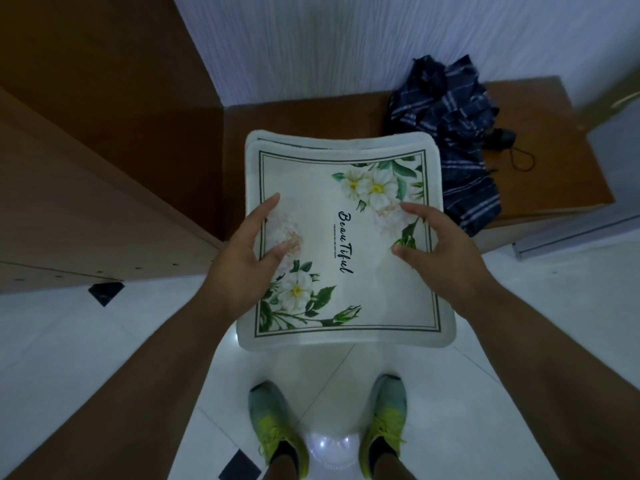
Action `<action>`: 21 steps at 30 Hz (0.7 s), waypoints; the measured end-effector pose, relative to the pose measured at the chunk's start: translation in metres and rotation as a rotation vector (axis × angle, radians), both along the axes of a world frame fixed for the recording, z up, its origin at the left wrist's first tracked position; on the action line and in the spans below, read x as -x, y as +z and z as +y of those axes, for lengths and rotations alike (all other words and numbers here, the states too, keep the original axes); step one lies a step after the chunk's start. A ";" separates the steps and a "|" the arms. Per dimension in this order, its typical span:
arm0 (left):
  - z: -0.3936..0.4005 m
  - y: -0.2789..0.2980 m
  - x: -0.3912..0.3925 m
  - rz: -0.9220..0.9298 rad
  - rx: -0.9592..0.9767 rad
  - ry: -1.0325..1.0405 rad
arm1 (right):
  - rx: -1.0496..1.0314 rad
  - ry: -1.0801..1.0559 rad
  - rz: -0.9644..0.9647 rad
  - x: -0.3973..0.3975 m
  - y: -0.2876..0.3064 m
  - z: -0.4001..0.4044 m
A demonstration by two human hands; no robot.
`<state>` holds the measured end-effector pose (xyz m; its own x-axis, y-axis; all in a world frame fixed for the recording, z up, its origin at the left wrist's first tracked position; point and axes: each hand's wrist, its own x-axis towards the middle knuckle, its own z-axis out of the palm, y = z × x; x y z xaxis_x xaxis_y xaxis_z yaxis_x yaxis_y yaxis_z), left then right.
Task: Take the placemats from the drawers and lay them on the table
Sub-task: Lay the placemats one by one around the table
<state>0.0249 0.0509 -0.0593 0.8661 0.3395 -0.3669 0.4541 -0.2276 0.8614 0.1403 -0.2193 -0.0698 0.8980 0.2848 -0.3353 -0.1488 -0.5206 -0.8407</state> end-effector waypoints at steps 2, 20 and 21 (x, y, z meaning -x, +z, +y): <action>-0.008 0.029 0.004 -0.014 -0.024 -0.027 | 0.007 0.002 -0.019 0.005 0.033 -0.009; -0.080 0.434 0.006 -0.241 -0.263 -0.099 | 0.240 0.032 -0.378 0.024 0.438 -0.098; -0.083 0.453 0.008 -0.267 -0.260 -0.097 | 0.234 0.043 -0.398 0.025 0.457 -0.102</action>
